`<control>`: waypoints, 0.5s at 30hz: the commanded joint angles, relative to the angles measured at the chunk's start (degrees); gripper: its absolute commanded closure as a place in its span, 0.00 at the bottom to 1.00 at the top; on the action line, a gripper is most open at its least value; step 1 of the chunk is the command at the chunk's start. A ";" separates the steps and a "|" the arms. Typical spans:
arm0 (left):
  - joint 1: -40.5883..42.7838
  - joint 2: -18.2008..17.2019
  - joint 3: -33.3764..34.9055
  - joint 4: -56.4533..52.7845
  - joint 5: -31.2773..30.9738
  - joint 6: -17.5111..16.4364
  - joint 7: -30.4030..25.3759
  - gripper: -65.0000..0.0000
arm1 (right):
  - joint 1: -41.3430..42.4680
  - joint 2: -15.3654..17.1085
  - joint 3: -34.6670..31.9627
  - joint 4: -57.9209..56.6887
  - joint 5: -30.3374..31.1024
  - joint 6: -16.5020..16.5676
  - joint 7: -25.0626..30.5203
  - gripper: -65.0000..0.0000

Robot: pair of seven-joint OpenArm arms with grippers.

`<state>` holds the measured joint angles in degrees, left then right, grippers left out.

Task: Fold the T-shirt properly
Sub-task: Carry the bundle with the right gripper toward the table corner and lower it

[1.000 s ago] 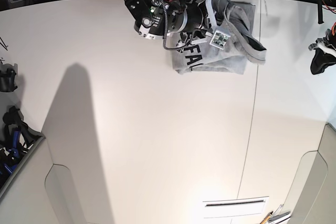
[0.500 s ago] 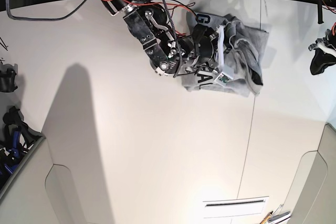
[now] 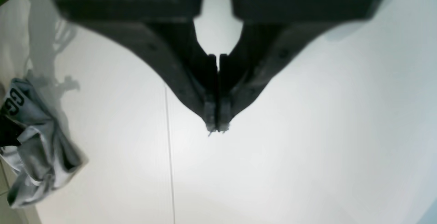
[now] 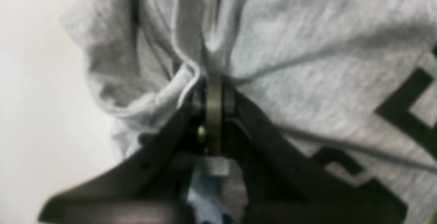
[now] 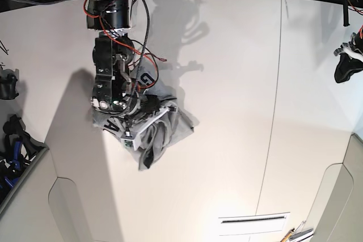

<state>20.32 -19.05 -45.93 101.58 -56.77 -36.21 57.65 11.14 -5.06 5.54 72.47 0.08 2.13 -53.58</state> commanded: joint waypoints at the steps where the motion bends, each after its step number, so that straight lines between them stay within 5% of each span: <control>1: -0.17 -0.98 -0.37 1.01 -1.36 -0.22 -0.85 1.00 | -1.33 2.23 2.93 -1.44 -6.71 -1.68 -6.19 1.00; 15: -0.17 -0.98 -0.37 1.01 -2.43 -0.24 -0.83 1.00 | -1.36 9.18 21.31 -1.44 -2.43 -1.29 -9.77 1.00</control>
<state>20.29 -19.05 -45.93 101.58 -57.78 -36.21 57.65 11.44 3.68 26.37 72.49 3.44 3.53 -56.01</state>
